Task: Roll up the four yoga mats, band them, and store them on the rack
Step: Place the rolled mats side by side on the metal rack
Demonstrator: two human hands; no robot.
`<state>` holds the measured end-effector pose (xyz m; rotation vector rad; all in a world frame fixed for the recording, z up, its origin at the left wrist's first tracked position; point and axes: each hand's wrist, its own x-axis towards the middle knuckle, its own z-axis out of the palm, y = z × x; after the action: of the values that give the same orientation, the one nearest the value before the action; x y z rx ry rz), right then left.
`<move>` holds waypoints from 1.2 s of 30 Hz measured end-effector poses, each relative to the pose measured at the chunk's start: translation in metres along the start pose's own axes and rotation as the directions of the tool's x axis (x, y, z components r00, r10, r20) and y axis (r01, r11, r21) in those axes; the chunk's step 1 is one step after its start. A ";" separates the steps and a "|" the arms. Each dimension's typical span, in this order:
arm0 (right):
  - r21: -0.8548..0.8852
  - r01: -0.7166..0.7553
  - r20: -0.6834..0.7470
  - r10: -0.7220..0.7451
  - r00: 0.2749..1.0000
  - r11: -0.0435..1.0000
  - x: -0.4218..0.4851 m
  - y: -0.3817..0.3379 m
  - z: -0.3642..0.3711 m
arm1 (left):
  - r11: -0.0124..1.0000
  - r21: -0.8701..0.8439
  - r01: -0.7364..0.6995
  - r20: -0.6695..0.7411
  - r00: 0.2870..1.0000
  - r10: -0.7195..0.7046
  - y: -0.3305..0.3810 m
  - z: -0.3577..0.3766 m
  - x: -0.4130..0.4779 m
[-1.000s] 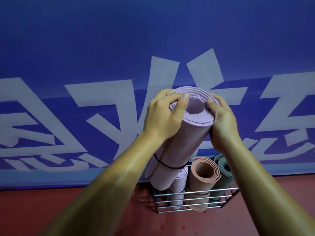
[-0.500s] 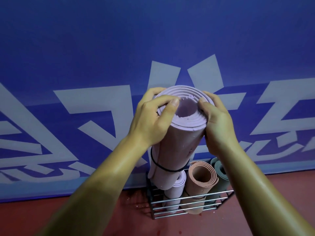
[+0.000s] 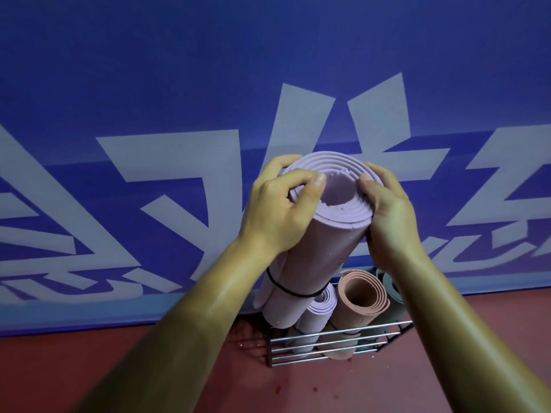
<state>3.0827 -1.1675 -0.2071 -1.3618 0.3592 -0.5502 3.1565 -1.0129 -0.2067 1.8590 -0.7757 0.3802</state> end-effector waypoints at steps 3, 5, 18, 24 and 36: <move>-0.011 0.020 -0.003 -0.021 1.000 1.000 0.000 -0.001 0.002 | 1.000 -0.013 -0.007 -0.021 1.000 0.007 0.000 0.000 0.002; -0.023 0.035 -0.007 -0.035 0.999 0.999 0.000 -0.001 0.004 | 1.000 -0.024 -0.014 -0.043 0.999 0.013 -0.002 -0.001 0.004; -0.115 0.038 -0.003 -0.039 0.999 0.993 0.009 0.022 0.043 | 0.993 -0.112 0.047 -0.134 0.989 -0.062 -0.039 -0.015 -0.004; -0.187 0.014 0.009 -0.012 1.000 0.982 0.008 0.035 0.054 | 0.989 -0.133 0.070 -0.137 0.987 -0.088 -0.057 -0.018 -0.014; -0.186 0.067 -0.017 -0.071 0.997 0.980 0.011 0.037 0.052 | 0.978 -0.198 0.058 -0.134 0.987 -0.086 -0.065 -0.010 -0.014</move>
<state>3.1260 -1.1266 -0.2335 -1.5527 0.3907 -0.6024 3.1902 -0.9827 -0.2566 1.6536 -0.6237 0.3731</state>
